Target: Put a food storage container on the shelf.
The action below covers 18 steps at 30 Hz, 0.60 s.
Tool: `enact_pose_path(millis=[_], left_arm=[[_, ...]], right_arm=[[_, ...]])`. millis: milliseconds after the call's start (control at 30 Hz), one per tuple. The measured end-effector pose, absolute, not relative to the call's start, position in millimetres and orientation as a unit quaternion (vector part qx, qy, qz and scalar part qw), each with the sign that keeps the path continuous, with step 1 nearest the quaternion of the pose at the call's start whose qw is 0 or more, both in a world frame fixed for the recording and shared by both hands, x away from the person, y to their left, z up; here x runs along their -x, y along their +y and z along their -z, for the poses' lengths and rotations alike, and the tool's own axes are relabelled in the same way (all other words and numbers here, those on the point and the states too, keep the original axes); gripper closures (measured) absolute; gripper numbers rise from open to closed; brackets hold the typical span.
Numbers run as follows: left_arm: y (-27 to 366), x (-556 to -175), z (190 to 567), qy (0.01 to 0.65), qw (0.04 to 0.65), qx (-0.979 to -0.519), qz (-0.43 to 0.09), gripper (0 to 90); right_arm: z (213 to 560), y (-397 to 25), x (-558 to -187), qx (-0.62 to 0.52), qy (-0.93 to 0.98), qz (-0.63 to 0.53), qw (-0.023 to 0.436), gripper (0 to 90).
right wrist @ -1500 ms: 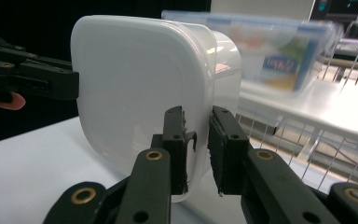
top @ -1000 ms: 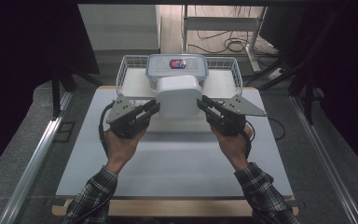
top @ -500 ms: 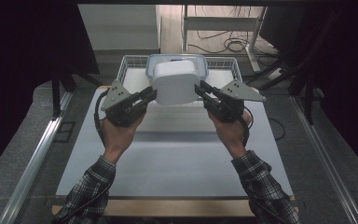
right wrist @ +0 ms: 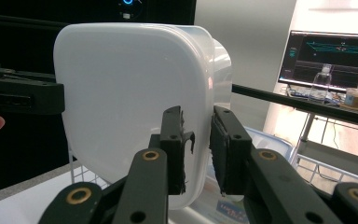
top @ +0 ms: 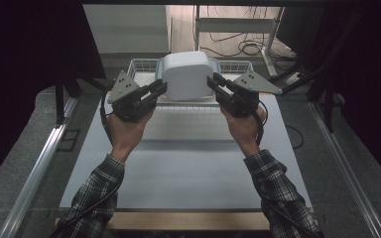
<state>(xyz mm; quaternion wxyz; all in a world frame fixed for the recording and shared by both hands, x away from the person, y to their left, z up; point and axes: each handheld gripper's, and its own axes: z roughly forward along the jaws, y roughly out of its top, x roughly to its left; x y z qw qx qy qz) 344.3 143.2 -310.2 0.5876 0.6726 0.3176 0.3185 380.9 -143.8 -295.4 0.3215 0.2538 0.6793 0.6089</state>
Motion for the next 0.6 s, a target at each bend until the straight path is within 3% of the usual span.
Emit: enact_pose_path(millis=[600], left_arm=[[139.6,-368.6,305.4,0.334,0.590,-0.662,-0.319,78.1]], right_arm=[[292.4,-137.9,-403.0,-0.277,0.675,-0.599,0.330,72.5]])
